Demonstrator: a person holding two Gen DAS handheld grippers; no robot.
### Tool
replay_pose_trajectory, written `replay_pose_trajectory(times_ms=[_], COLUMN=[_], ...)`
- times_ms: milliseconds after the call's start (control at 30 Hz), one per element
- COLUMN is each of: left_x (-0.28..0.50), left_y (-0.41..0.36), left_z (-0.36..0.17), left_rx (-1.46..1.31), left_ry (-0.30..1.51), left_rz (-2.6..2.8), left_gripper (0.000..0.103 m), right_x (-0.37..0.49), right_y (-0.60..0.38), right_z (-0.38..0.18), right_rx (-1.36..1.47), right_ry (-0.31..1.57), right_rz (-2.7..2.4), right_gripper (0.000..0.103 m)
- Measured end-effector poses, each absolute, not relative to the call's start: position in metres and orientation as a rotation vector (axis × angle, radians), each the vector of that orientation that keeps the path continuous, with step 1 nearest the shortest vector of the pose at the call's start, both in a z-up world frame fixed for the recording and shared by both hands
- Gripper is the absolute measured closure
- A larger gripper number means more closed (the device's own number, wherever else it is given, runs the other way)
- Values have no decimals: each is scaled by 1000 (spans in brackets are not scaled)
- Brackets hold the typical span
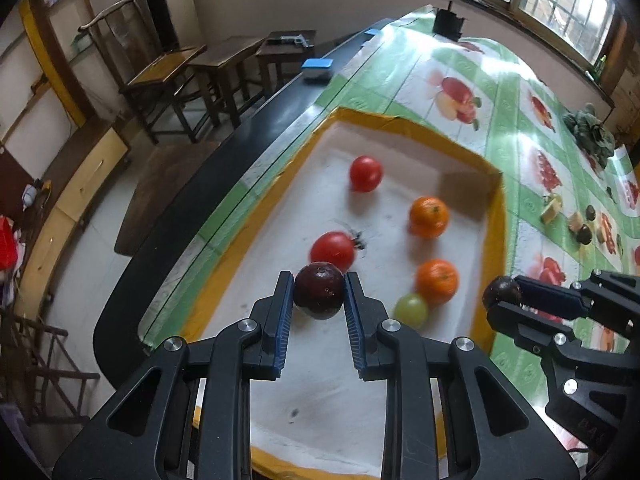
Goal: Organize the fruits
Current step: 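Carry plum in left tool while right tool carries dark grape to tray, then open left tool releasing plum into tray while right tool releases dark grape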
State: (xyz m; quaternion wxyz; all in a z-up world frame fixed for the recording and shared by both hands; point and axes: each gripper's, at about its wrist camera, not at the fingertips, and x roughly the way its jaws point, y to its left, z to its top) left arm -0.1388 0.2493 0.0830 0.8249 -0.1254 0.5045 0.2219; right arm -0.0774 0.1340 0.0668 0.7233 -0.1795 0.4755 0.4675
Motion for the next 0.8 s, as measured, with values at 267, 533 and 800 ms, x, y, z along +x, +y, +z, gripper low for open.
replay_pose_trajectory(times_ms=[267,533,800], left_x=[-153,-159,-154], left_y=[262,270,270], left_z=[70,61,51], left_rx=[-280,-312,-344], left_ry=[1110,1123,1138], left_rz=[491,498,470], left_gripper=[79,79,79], right_x=[-90,-93,-80], right_y=[162,190,215], right_z=[60,51,40], right_rx=[-441,-485,-520], right_ry=[1052,1043,1041], right_rz=[1097,1119,1114], right_gripper=[80,80,80])
